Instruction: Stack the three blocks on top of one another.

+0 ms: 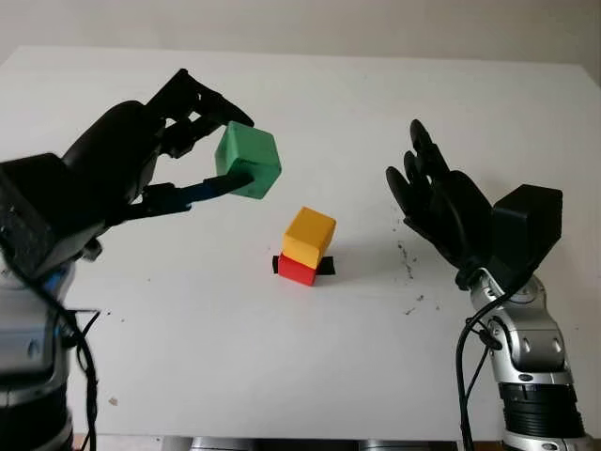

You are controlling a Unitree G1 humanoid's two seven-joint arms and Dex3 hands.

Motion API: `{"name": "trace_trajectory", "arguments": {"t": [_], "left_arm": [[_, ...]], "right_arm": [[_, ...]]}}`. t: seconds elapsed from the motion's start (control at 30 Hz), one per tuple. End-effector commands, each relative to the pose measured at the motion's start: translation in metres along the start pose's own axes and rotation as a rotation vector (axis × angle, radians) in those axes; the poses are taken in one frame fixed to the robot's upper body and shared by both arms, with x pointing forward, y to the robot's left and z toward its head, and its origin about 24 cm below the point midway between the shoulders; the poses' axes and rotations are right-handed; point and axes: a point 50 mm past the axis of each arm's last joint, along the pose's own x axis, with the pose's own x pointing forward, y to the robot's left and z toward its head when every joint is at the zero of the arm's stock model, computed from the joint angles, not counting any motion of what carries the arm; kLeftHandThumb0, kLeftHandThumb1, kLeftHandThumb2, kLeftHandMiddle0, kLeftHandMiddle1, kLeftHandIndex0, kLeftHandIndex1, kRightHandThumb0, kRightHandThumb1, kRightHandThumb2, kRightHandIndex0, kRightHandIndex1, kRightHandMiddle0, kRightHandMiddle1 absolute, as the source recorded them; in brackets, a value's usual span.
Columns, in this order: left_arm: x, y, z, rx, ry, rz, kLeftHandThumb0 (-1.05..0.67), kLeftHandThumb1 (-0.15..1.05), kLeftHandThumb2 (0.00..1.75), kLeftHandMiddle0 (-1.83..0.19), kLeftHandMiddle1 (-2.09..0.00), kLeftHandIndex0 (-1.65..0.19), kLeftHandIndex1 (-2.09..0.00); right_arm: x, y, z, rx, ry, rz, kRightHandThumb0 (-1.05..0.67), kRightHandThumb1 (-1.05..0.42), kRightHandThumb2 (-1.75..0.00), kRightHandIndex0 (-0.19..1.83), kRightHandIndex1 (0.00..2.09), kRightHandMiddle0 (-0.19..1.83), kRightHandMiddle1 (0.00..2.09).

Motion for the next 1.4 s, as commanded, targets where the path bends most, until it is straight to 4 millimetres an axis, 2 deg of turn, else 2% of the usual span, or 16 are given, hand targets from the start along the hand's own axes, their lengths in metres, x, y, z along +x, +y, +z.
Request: {"name": "trace_trajectory", "arguments": {"t": [0.0,0.23,0.5,0.77,0.97,1.37], "left_arm": [[0.009,0.000,0.003,0.007,-0.015,-0.035,-0.49,1.05,0.29,-0.18,-0.04,-0.27,-1.70],[0.029,-0.009,-0.001,0.007,-0.045,-0.124,-0.50,1.05,0.34,-0.17,-0.06,-0.27,-1.82],[0.026,-0.027,-0.012,-0.013,-0.058,-0.172,-0.50,1.05,0.39,-0.14,-0.04,-0.17,-1.82],[0.025,-0.040,-0.015,-0.059,-0.067,-0.207,-0.47,1.05,0.39,-0.12,-0.05,-0.16,-1.83],[0.026,-0.047,-0.019,-0.127,-0.051,-0.218,-0.47,1.05,0.37,-0.11,-0.05,-0.16,-1.85],[0.030,-0.051,-0.023,-0.155,-0.058,-0.192,-0.47,1.05,0.39,-0.09,-0.05,-0.16,-1.82]], "right_arm": [[-0.002,-0.001,-0.002,-0.001,-0.001,-0.008,-0.66,-1.05,-0.46,-0.19,0.00,-0.19,0.00],[-0.003,-0.002,-0.002,0.000,-0.003,0.000,-0.67,-1.05,-0.44,-0.19,0.00,-0.19,0.00],[-0.004,-0.004,-0.002,-0.014,-0.002,-0.008,-0.67,-1.05,-0.45,-0.19,0.00,-0.19,0.00],[-0.006,-0.006,-0.002,-0.022,-0.008,-0.017,-0.69,-1.05,-0.44,-0.19,0.00,-0.19,0.02],[-0.008,-0.010,-0.001,-0.025,-0.004,-0.026,-0.69,-1.05,-0.43,-0.19,0.00,-0.18,0.04],[-0.009,-0.011,0.000,-0.016,-0.003,-0.034,-0.67,-1.05,-0.42,-0.19,0.00,-0.19,0.04]]}}
